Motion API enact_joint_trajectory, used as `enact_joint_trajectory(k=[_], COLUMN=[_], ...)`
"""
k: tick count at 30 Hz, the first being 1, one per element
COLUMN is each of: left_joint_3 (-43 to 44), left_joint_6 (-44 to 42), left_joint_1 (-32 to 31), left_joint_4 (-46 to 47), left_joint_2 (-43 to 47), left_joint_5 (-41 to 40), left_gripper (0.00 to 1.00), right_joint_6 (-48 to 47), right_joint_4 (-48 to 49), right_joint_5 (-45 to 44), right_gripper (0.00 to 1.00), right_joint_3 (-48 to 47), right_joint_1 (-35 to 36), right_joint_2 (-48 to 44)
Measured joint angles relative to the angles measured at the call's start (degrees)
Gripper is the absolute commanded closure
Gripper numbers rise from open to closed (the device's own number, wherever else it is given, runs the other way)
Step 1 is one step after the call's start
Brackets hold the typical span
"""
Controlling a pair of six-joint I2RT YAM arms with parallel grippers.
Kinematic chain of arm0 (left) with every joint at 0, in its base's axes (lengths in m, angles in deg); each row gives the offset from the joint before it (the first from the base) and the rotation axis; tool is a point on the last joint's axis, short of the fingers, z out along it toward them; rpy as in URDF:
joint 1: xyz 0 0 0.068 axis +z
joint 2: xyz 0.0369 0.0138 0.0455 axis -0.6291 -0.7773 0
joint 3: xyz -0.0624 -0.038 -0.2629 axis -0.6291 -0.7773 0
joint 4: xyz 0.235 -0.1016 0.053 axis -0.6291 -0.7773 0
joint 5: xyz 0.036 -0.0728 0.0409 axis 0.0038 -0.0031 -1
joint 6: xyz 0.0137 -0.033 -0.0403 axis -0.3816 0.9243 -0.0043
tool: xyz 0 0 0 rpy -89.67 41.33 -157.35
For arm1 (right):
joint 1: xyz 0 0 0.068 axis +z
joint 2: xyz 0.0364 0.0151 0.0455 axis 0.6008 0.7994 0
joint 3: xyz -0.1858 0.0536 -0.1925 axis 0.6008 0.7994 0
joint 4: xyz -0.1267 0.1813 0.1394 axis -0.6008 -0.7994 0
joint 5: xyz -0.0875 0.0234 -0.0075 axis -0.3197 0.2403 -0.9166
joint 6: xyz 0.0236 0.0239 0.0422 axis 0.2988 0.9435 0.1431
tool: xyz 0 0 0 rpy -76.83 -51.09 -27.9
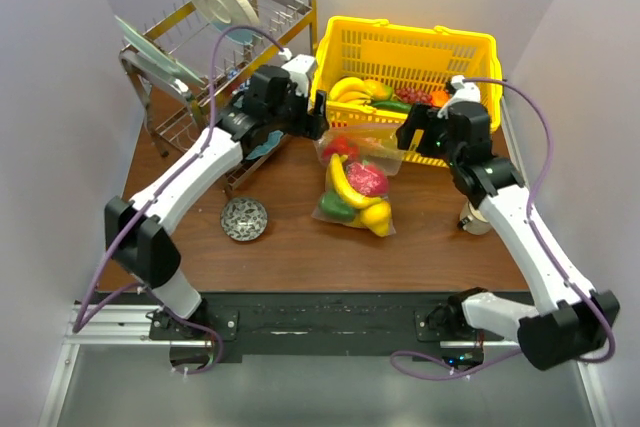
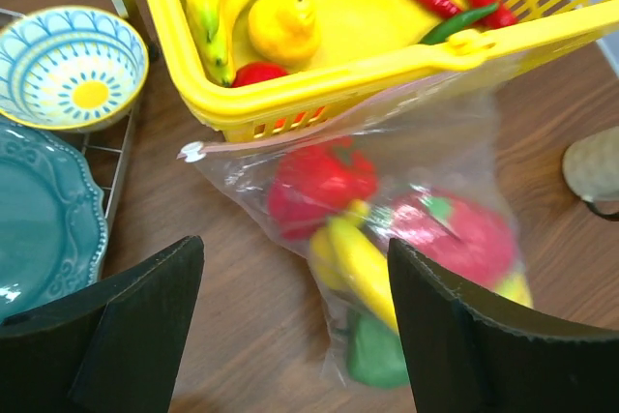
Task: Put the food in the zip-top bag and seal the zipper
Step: Place the zipper food storage bag at the center of the board, then reset both arms
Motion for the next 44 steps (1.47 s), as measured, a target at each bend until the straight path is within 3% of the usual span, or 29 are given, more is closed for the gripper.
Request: enact_joint_trajectory(k=[7, 16, 25, 33, 44], left_joint_3=[-6.95, -30.64, -45.99, -52.54, -53.33], left_joint_6=[-0.28, 0.11, -0.66, -2.25, -3.43], left_joint_1=[0.00, 0.09, 0.11, 0.11, 0.11], left_joint_4=[3.17, 11.98, 16.76, 18.25, 17.77], left_joint_2=[14.16, 38.47, 57.83, 63.17, 65.22], left_joint_5=[1.22, 1.95, 0.81, 0.28, -0.46], left_gripper=[0.18, 0.09, 0.07, 0.07, 0.07], right_joint_6=[-0.15, 6.08, 12.26, 8.79, 6.69], right_joint_4=[-0.11, -3.76, -7.93, -11.98, -16.41], right_joint_5=[-0.02, 0.72, 7.69, 7.37, 2.71], right_gripper=[0.01, 0.01, 0.01, 0.01, 0.01], right_joint_3=[-0.61, 4.74, 10.03, 17.18, 17.92], right_joint_1=[0.00, 0.00, 0.04, 0.04, 0.04], right_joint_2=[-11.45, -27.82, -39.58, -46.95, -48.02])
